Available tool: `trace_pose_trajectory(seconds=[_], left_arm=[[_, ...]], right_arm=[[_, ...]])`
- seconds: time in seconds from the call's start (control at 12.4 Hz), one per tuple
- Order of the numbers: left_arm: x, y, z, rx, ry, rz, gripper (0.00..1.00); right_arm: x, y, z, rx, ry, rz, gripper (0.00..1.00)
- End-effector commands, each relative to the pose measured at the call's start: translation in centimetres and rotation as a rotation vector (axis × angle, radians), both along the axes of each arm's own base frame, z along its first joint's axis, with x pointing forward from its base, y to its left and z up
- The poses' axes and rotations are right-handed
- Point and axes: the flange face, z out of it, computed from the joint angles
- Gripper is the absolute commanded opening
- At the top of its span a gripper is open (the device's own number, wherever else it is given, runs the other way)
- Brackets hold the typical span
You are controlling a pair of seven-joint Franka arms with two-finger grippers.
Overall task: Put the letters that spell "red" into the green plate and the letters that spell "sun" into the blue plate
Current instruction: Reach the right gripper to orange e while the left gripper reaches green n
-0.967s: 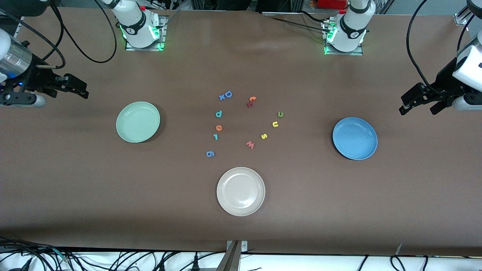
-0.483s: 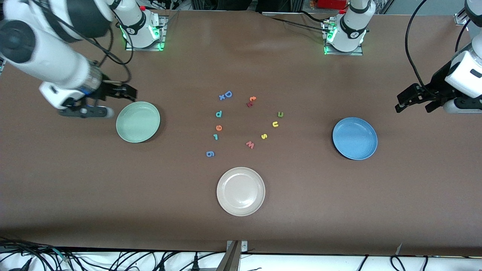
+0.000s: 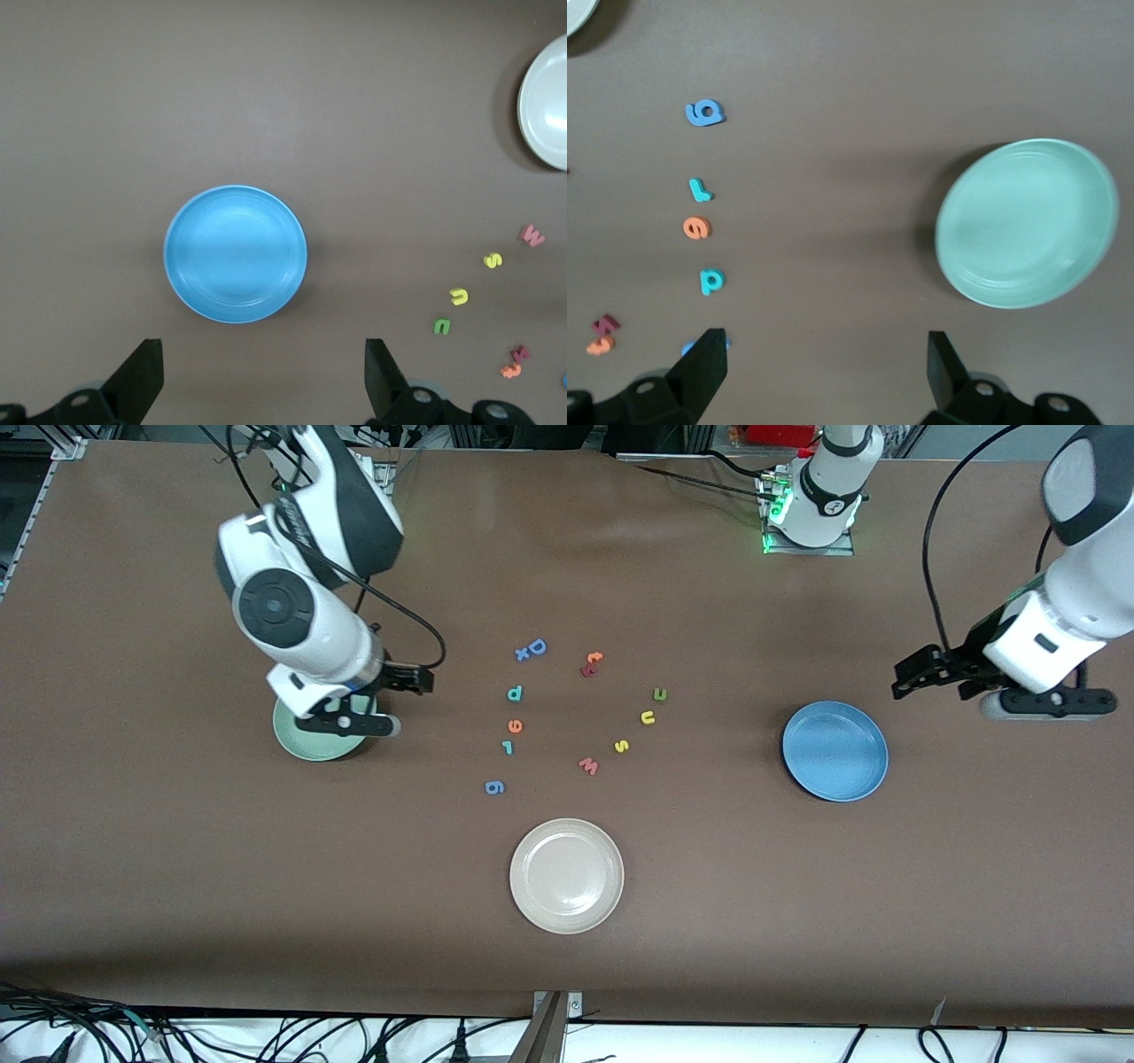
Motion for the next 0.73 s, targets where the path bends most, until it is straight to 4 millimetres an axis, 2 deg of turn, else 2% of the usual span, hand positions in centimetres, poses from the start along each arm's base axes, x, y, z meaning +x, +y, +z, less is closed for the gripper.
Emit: trace_pose_trajectory(seconds=[0.0, 0.16, 0.24, 0.4, 0.56, 0.64], left_arm=[[-1.0, -3.0, -5.1, -0.012, 0.02, -0.048, 1.0], [-1.9, -4.8, -8.8, -0.009, 0.008, -0.045, 1.0], [-2.3, -7.1, -10.2, -0.013, 0.0, -0.071, 0.99], [-2.1, -9.4, -13.6, -0.018, 0.03, -0.086, 0.99], [-2.2, -11.8, -15.3, -0.027, 0.033, -0.046, 0.94], [-2.4, -13.7, -16.3, -0.029, 0.036, -0.004, 0.94]], right_arm=[[-2.1, 4.0, -4.3, 0.017, -0.069, -0.062, 1.0], [-3.5, 7.9, -7.4, 0.028, -0.091, -0.058, 1.0], [-3.8, 8.9, -8.7, 0.033, -0.101, -0.055, 0.99], [-4.4, 10.5, -11.4, 0.045, -0.106, -0.052, 0.97], [-4.7, 11.9, -14.1, 0.065, -0.133, -0.101, 0.83], [-4.5, 11.9, -15.3, 0.067, -0.145, -0.096, 0.75]])
